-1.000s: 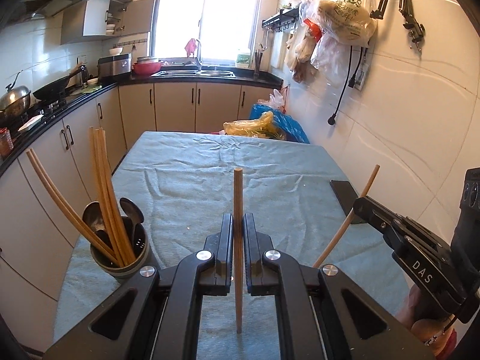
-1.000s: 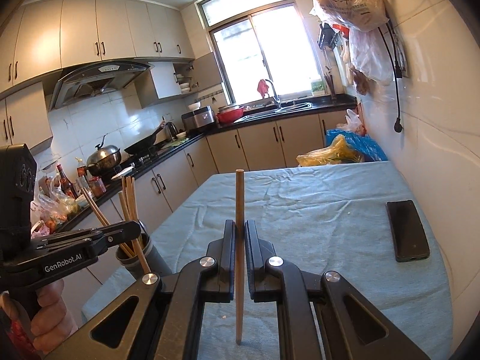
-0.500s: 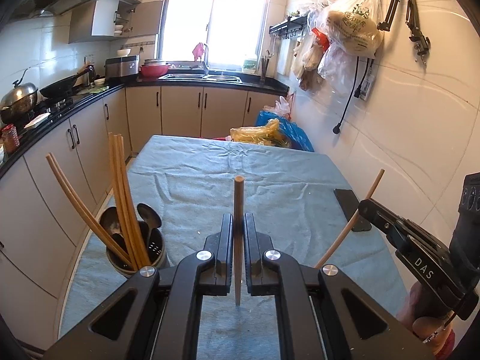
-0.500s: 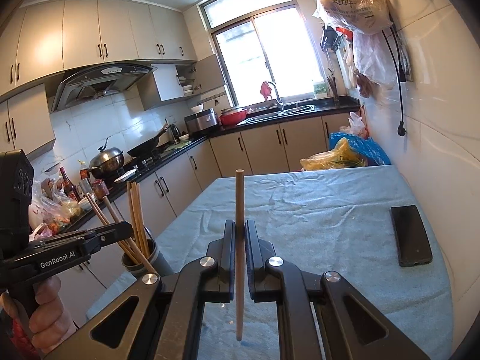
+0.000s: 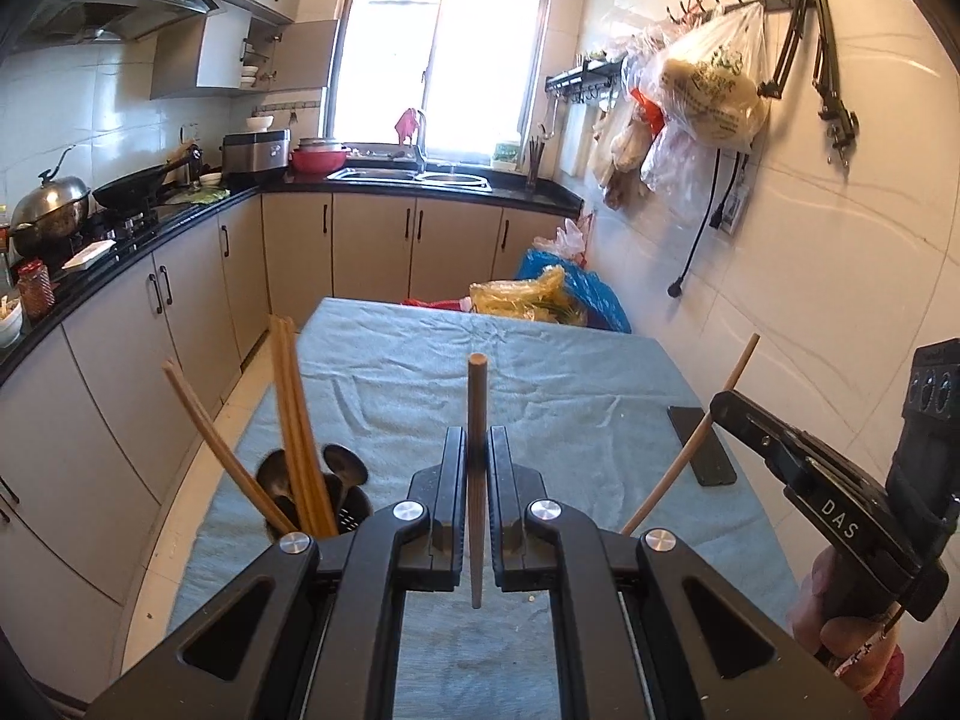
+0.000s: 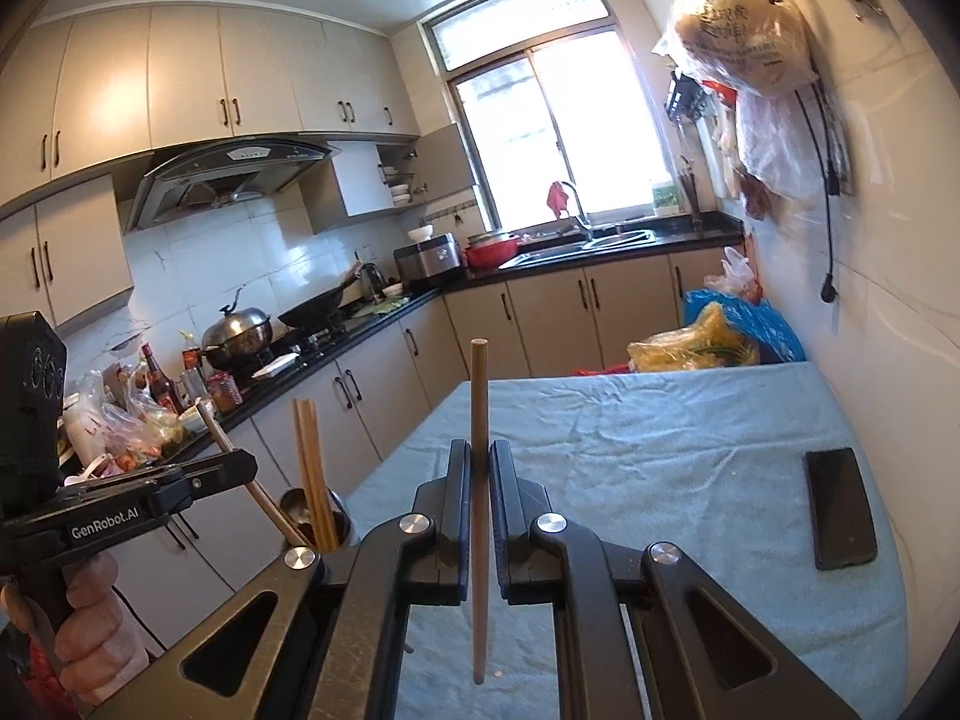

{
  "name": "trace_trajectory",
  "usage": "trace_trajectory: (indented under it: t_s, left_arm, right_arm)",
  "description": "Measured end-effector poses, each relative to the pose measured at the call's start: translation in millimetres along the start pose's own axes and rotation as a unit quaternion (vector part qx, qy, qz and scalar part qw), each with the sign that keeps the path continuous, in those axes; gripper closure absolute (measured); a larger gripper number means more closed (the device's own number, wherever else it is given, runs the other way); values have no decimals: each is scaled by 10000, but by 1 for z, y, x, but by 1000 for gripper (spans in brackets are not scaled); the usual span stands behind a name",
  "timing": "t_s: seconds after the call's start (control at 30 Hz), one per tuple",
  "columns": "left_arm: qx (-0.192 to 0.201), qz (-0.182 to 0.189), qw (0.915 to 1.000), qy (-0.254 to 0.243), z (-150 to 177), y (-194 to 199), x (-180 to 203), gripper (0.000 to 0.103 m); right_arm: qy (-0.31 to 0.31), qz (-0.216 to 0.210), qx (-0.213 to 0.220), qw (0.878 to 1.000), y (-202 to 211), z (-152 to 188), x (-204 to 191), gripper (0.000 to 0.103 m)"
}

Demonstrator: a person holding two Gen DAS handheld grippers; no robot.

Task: Organize utensils
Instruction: 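Carry the chopstick in the left tool over the holder while the right tool carries its chopstick there, then lower both chopsticks into the black holder and open both tools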

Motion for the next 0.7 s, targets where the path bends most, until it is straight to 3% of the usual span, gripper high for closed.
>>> trace_trajectory:
  t_s: [0.37,0.7]
  left_arm:
    - [437,-201,9988,132,-42,48,-40,97]
    - [738,-398,9962,257,-69,64,-68,97]
  right_arm:
    - [80,-468,229,9986,-8,-41,-46,96]
    - [133,-793,335,9962,-34,-71,-92,96]
Point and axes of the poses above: each gripper's, at about its wrist camera, not at the fingertips, and y roughly against the way its jaws point, x to its right, z to its underside, the point moved 10 cm from there along -y, roughly the way its jaws point, and after that the axes turned 3 degrees about -z, right-handed, at the moved point
